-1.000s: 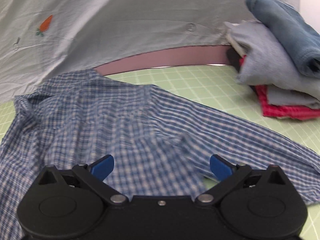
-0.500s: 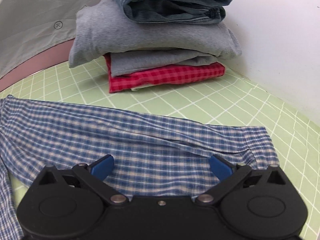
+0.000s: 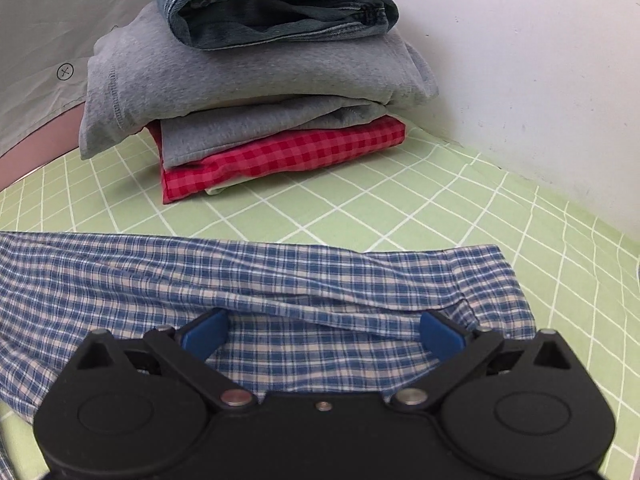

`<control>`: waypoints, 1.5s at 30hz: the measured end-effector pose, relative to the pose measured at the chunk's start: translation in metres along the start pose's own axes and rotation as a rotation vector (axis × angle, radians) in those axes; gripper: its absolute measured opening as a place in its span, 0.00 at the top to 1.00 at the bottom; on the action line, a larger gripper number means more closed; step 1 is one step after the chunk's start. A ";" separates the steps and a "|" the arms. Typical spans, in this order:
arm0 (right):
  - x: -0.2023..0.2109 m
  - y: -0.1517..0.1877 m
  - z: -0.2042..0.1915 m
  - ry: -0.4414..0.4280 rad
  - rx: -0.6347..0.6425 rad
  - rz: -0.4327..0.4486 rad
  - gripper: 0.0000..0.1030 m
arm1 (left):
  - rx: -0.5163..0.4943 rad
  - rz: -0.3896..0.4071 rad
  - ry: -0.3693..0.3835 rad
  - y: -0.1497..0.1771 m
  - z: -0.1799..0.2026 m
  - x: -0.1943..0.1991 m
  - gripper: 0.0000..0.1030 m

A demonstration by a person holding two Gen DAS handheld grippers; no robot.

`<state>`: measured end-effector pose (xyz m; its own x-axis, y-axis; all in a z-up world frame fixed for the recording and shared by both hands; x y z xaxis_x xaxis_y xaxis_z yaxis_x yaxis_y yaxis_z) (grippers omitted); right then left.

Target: Fold clothes

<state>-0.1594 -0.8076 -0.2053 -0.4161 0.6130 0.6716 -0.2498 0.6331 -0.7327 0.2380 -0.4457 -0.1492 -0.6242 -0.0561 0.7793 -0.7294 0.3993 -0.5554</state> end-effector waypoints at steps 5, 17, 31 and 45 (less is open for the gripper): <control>-0.003 -0.002 0.001 0.011 -0.010 -0.004 0.00 | 0.018 0.006 -0.065 -0.006 0.001 -0.032 0.07; -0.007 -0.003 0.002 -0.024 -0.009 -0.019 0.00 | 0.253 -0.011 -0.164 -0.025 -0.061 -0.055 0.07; -0.012 -0.007 0.011 -0.133 0.018 -0.037 0.04 | 0.235 -0.059 -0.137 0.023 -0.078 -0.033 0.07; 0.031 -0.015 -0.028 -0.308 0.087 -0.064 0.99 | 0.341 -0.079 -0.140 0.097 -0.138 0.022 0.07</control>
Point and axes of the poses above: each gripper's, at about its wrist camera, not at the fingertips, and x roughly against the way its jaws point, z to its right, y to its underside, the point moved 8 cm from there along -x, roughly the way its jaws point, and after that the axes turned 15 degrees about -y, right-handed, at the moved point
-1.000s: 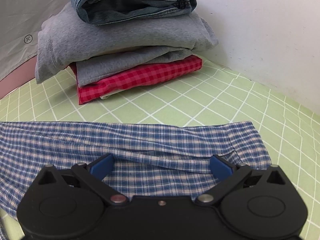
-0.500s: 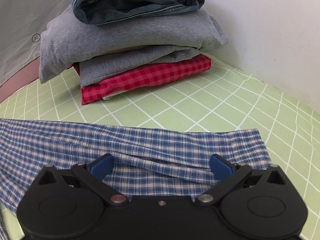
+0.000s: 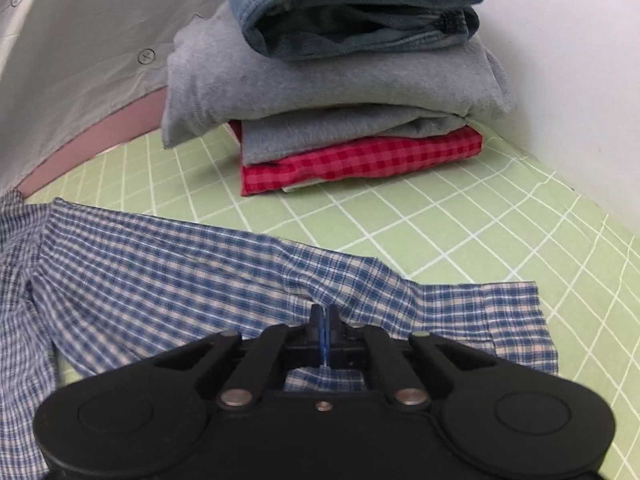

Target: Fold clothes

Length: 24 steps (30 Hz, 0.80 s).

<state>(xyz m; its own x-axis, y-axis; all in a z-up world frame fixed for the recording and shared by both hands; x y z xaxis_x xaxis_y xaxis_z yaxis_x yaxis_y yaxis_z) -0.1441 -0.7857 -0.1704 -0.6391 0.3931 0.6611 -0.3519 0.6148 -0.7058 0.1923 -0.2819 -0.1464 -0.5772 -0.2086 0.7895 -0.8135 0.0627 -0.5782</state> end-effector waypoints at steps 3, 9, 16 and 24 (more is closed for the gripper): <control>0.023 -0.009 -0.035 -0.088 0.007 0.063 0.99 | 0.035 0.009 0.007 0.012 -0.026 0.013 0.07; 0.058 -0.016 -0.137 -0.319 0.052 0.103 0.99 | 0.063 0.004 0.019 0.041 -0.069 0.027 0.07; 0.094 0.024 -0.311 -0.683 0.127 0.041 0.99 | 0.049 0.018 0.030 0.056 -0.103 0.037 0.07; 0.120 0.059 -0.341 -0.509 0.281 0.058 0.21 | 0.025 0.032 0.042 0.077 -0.102 0.054 0.07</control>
Point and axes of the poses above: each gripper's, at about its wrist camera, not at the fingertips, and x roughly against the way its jaws point, z to its right, y to its underside, the point moved 8 cm from there along -x, roughly the way its jaws point, and after that the axes turned 15 degrees about -y, right-handed, at the moved point
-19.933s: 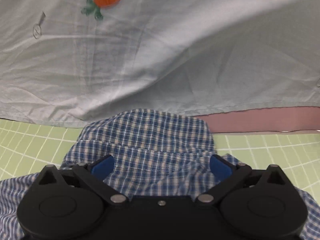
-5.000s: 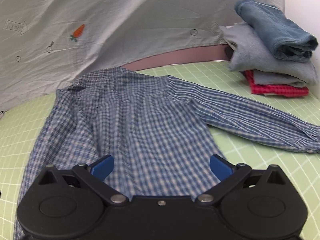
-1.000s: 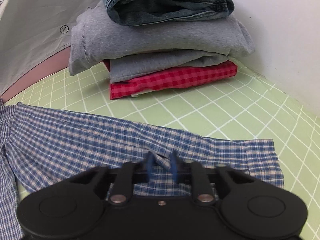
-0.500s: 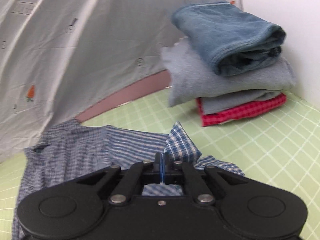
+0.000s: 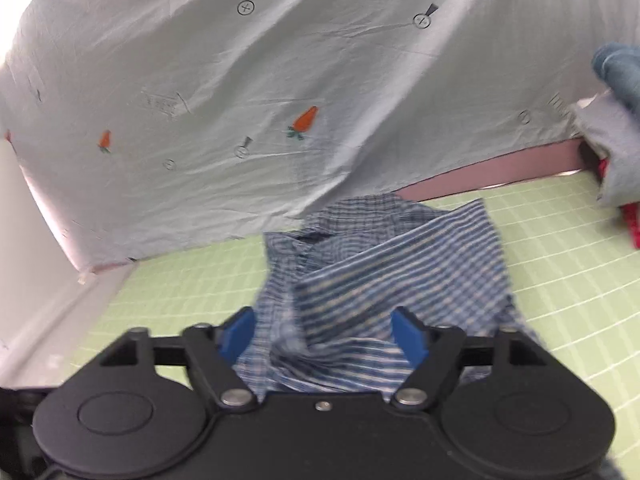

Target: Fold clothes

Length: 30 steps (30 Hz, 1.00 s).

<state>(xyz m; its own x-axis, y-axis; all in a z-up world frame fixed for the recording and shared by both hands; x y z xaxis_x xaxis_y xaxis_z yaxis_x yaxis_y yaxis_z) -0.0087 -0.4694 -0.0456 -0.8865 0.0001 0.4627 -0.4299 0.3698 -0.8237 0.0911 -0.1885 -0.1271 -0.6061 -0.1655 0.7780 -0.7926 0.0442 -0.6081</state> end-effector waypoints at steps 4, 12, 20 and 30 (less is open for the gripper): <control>0.028 0.031 0.057 0.184 -0.059 -0.043 0.18 | -0.013 -0.005 0.013 0.011 0.016 0.009 0.07; 0.070 0.084 0.149 0.376 -0.107 -0.134 0.12 | -0.065 0.036 0.083 0.004 0.092 0.027 0.07; 0.045 0.098 0.192 0.390 -0.109 -0.197 0.00 | -0.190 0.102 0.149 -0.023 0.181 0.023 0.09; 0.000 0.102 0.224 0.387 -0.178 -0.261 0.00 | -0.282 0.061 0.234 -0.025 0.226 -0.005 0.88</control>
Point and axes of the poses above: each gripper's, at about its wrist camera, not at the fingertips, and x roughly against the way its jaws point, z to its right, y to its underside, the point moved 8 cm from there along -x, roughly the way its jaws point, and after that the axes turned 15 degrees about -y, right-handed, at the moved point
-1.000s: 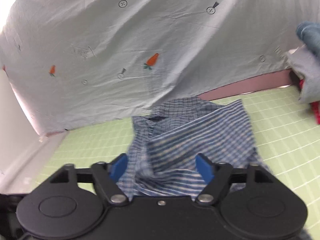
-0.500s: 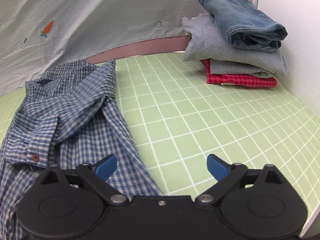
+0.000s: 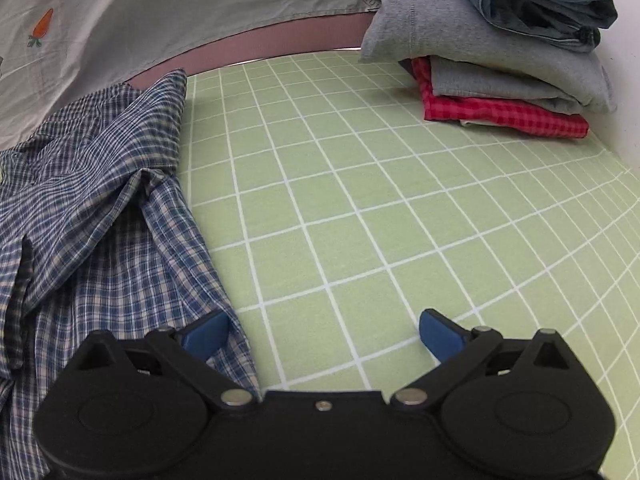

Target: Fold clothes

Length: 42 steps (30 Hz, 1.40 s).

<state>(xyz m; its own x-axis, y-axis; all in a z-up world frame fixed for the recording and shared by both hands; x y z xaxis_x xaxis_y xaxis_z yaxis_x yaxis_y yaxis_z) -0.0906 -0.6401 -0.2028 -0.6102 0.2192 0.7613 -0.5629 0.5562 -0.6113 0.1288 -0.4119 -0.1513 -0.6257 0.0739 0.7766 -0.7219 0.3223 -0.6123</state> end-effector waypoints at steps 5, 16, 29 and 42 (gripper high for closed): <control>0.001 0.001 -0.004 0.018 0.005 -0.003 0.00 | 0.087 0.019 0.033 -0.012 -0.019 0.011 0.95; 0.001 -0.009 -0.043 0.001 0.149 -0.032 0.00 | 0.404 0.075 0.065 -0.068 -0.126 0.004 0.97; -0.004 -0.012 -0.096 -0.105 0.274 -0.074 0.00 | 0.413 -0.029 -0.113 -0.039 -0.170 -0.036 0.40; 0.067 0.066 -0.076 -0.146 0.213 -0.118 0.41 | 0.361 -0.102 -0.100 0.068 -0.149 0.067 0.32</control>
<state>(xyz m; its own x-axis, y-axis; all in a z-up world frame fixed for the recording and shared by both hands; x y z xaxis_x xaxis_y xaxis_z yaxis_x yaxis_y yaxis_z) -0.1262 -0.5283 -0.1759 -0.5988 0.0364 0.8001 -0.7298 0.3868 -0.5638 0.0822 -0.2445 -0.1187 -0.5579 -0.0392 0.8290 -0.8285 -0.0314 -0.5591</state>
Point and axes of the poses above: each gripper's, at about its wrist camera, not at the fingertips, and x roughly against the way its jaws point, z to its right, y to its underside, the point moved 8 cm from there along -x, roughly the way its jaws point, and after that the axes turned 15 degrees about -y, right-handed, at the moved point
